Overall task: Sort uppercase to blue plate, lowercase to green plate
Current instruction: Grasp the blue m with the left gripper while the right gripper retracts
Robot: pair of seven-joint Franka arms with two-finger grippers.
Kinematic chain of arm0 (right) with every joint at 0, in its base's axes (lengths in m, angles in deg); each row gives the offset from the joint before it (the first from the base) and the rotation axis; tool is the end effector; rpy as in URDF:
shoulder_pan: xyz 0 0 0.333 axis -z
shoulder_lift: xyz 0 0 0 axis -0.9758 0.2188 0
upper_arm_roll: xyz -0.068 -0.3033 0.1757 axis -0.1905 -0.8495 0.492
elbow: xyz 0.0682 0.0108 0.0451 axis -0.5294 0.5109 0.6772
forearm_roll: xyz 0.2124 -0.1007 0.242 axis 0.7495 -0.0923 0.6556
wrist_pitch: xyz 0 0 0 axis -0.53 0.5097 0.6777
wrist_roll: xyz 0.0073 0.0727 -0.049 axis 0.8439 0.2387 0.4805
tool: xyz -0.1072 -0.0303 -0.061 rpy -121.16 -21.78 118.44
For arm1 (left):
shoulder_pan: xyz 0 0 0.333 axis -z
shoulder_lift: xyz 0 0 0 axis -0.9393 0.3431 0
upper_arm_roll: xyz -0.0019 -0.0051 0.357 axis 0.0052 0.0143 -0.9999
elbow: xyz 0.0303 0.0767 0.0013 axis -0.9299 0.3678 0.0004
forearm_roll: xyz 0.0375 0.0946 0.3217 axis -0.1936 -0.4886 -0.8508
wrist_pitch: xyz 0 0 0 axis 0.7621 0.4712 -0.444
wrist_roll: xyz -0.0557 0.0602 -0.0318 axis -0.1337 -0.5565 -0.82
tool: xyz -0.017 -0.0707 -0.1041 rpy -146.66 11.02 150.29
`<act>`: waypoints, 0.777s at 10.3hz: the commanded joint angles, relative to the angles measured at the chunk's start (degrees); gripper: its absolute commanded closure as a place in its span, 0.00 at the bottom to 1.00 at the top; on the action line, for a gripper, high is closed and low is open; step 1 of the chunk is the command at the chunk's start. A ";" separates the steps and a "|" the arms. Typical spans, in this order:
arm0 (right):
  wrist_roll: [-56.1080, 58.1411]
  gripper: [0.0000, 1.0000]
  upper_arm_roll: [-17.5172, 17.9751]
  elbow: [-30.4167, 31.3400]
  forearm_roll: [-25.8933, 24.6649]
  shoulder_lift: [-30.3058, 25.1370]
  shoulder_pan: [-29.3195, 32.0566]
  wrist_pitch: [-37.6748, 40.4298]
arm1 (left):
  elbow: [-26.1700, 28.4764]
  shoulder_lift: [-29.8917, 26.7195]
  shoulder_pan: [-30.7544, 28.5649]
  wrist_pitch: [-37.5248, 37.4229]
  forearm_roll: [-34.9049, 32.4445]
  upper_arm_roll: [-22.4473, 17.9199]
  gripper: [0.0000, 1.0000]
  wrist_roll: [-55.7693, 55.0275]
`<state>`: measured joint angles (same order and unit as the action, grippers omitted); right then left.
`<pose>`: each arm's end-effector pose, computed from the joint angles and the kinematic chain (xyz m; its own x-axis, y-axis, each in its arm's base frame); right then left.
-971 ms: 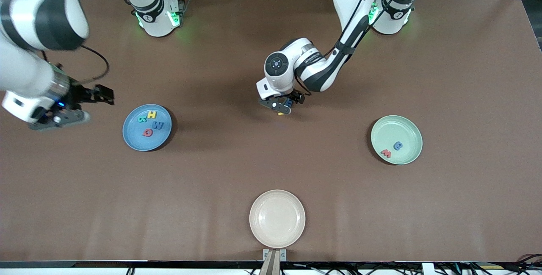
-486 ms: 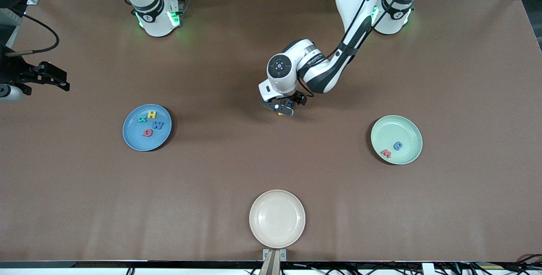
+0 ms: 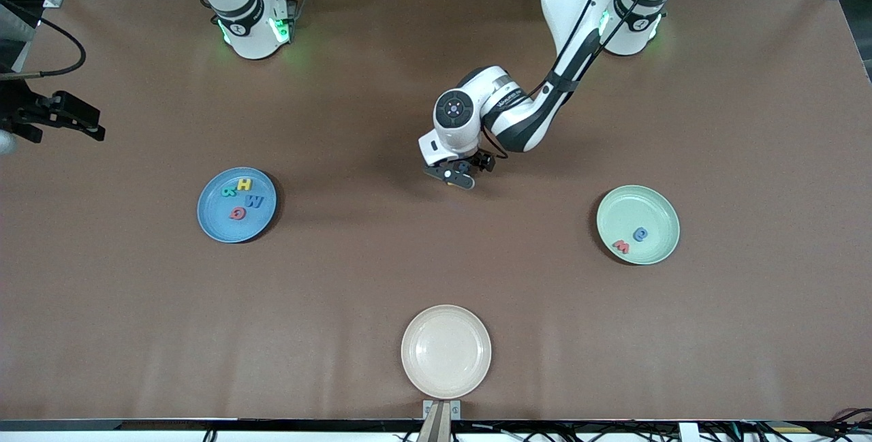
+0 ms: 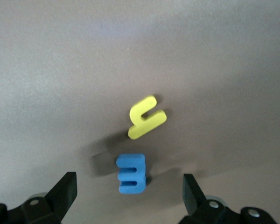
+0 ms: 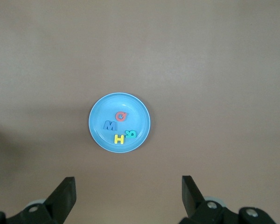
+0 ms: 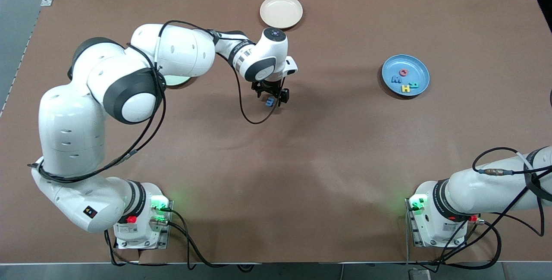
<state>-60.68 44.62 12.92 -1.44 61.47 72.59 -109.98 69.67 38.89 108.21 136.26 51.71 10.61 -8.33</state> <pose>0.4989 -0.0172 0.6487 0.9991 0.0352 -0.0222 0.0357 -0.9991 0.0242 0.4122 -0.4693 0.2322 0.8974 -0.4118 -0.1585 -0.4190 -0.9079 -0.0133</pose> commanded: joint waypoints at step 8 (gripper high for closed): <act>-1.03 0.00 0.12 -1.99 0.39 0.03 0.38 0.88 | 0.32 1.36 0.57 2.21 1.08 0.09 0.63 -3.86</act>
<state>-60.75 44.48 11.84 -1.43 61.47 72.59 -110.01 69.68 40.29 108.41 137.87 51.83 10.71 -10.25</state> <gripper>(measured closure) 0.000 0.159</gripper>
